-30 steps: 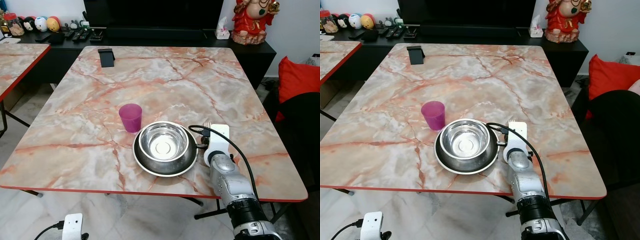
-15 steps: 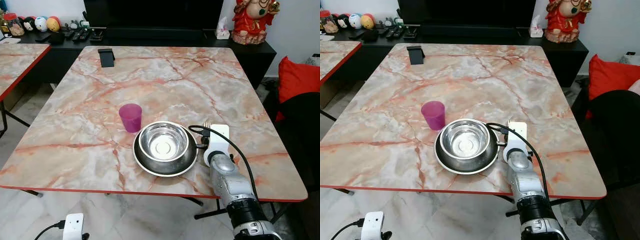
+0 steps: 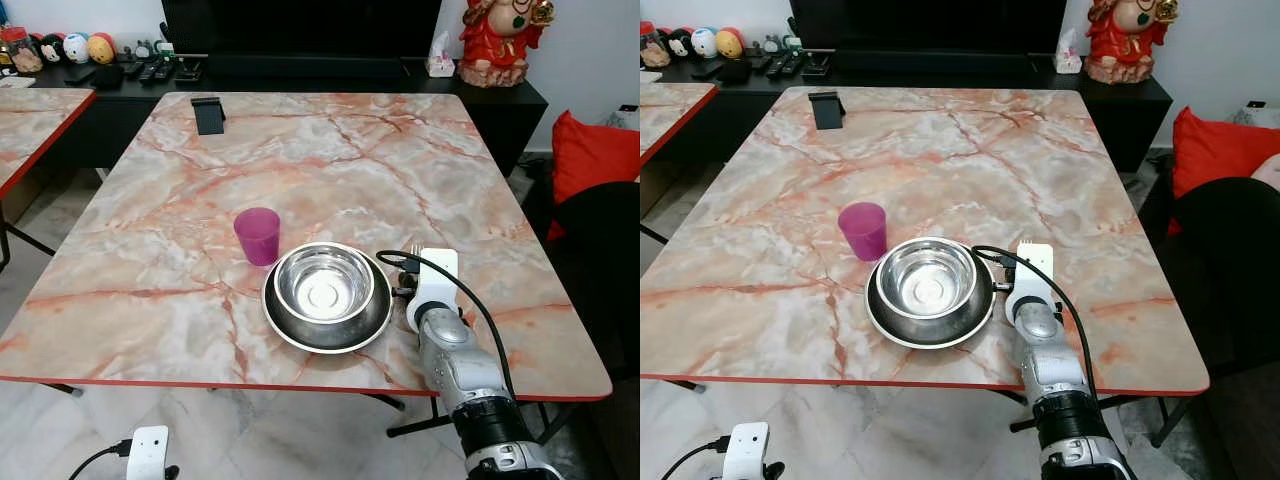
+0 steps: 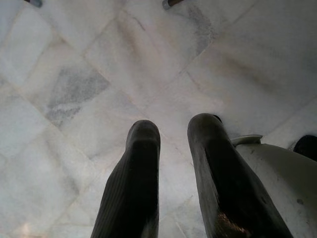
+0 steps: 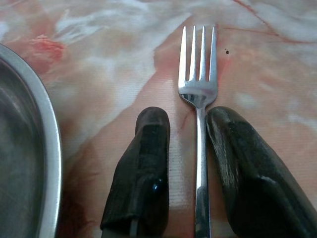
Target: Setting the table
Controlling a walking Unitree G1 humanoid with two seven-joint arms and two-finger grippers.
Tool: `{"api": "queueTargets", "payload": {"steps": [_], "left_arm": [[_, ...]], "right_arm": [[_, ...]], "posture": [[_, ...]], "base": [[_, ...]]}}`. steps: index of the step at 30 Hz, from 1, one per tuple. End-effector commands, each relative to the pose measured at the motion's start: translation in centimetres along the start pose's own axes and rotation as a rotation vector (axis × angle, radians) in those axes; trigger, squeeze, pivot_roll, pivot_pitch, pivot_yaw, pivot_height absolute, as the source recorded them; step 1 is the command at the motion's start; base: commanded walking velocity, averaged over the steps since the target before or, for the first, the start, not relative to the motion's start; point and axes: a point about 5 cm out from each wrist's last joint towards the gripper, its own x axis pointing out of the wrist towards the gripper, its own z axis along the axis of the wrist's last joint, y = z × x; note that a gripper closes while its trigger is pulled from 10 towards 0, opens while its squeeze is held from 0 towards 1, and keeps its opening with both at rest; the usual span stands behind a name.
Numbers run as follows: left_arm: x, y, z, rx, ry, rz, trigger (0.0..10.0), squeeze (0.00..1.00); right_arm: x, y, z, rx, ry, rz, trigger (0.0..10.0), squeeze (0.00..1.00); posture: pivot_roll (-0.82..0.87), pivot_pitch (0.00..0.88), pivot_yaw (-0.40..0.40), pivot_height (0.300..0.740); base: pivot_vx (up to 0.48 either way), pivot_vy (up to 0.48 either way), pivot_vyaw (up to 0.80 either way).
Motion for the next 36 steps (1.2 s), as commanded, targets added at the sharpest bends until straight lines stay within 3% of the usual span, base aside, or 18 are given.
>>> {"api": "queueTargets", "payload": {"steps": [1, 18, 36], "left_arm": [[0.0, 0.2, -0.2, 0.007, 0.014, 0.004, 10.0, 0.0], [0.0, 0.3, -0.3, 0.008, 0.017, 0.005, 10.0, 0.0], [-0.1, 0.4, -0.3, 0.008, 0.018, 0.005, 10.0, 0.0]], "right_arm": [[0.1, 0.2, 0.3, 0.006, -0.008, 0.006, 10.0, 0.0], [0.0, 1.4, 0.4, 0.001, -0.024, 0.09, 10.0, 0.0], [0.2, 0.1, 0.4, -0.013, -0.023, -0.008, 10.0, 0.0]], "posture": [[0.04, 0.024, -0.01, 0.74], [0.04, 0.024, -0.009, 0.74], [0.04, 0.022, -0.009, 0.74]], "base": [[0.0, 0.0, 0.0], [0.0, 0.0, 0.0], [0.0, 0.0, 0.0]]}}
